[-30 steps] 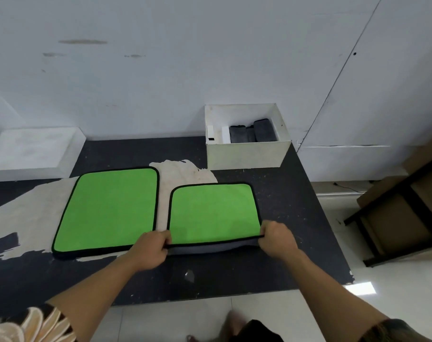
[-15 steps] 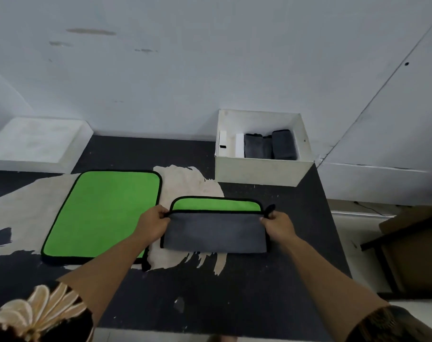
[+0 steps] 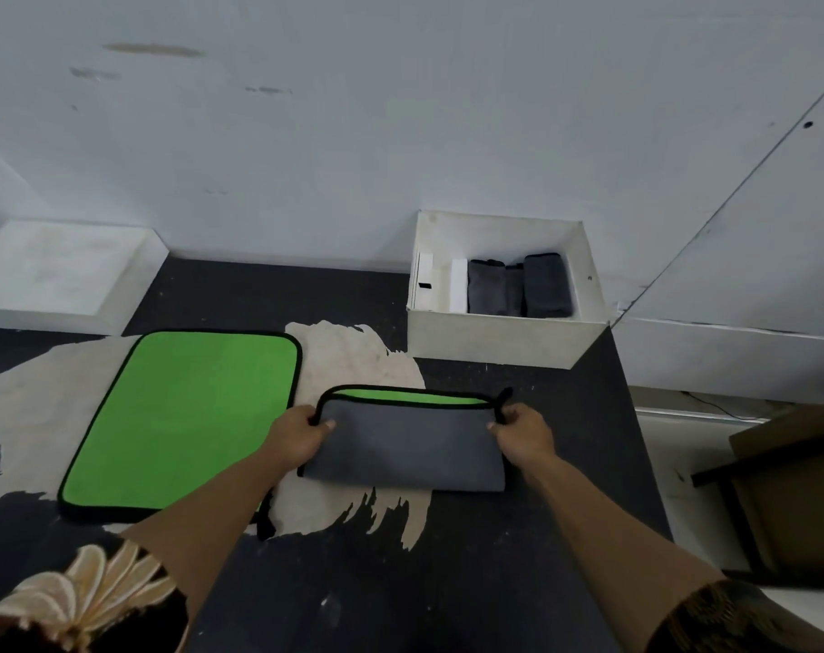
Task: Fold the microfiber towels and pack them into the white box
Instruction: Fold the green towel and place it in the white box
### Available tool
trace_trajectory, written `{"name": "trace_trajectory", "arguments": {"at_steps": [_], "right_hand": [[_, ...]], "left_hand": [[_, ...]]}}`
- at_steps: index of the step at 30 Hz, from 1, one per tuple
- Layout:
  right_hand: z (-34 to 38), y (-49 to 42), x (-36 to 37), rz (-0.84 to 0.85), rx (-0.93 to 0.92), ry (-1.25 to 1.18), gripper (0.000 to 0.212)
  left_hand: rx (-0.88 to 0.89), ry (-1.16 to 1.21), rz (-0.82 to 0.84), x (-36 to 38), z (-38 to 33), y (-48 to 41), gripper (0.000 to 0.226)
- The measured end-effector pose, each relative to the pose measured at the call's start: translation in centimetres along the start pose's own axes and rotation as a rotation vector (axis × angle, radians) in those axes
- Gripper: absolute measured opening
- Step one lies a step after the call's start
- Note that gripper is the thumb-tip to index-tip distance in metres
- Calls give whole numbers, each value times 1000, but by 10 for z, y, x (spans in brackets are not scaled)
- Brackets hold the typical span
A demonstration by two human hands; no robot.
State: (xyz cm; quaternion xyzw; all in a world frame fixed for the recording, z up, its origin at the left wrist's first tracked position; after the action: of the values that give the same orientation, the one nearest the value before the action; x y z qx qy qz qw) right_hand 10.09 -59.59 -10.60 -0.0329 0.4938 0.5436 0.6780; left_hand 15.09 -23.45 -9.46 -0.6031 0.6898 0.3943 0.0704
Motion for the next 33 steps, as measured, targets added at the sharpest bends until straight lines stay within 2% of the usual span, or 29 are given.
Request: {"name": "trace_trajectory", "arguments": {"at_steps": [3, 7, 11, 15, 18, 22, 29, 33], "right_hand": [[-8, -1, 11, 76, 24, 27, 34], [1, -5, 3, -11, -3, -18, 7], [14, -10, -9, -117, -13, -15, 14], [9, -9, 3, -28, 18, 96, 41], [7, -7, 3, -62, 20, 107, 38], [8, -5, -2, -128, 7, 65, 28], [0, 16, -3, -235, 28, 104, 27], [-6, 36, 4, -296, -1, 126, 25]], "left_hand": [[2, -18, 20, 5, 2, -3, 21], [16, -23, -87, -3, -3, -6, 23], [-7, -2, -108, -3, -4, -13, 16], [-48, 17, -61, 2, 0, -15, 12], [6, -41, -109, -3, -4, -15, 14], [49, 7, -185, -11, -7, -16, 18], [23, -50, -182, -10, 3, -5, 44], [26, -95, -191, -3, 7, 8, 38]]}}
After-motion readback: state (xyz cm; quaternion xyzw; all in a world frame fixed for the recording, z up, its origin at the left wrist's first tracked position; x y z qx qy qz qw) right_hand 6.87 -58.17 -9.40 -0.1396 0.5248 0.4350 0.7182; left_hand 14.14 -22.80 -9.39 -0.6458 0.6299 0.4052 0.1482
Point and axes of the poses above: each hand's wrist, its own y-axis away from the middle knuckle, its own x-axis out of the palm, z = x × y, the point moved 8 cm from there along -y, towards the middle knuckle, and after that the axes turned 10 degrees about y, right-handed, at the moved point
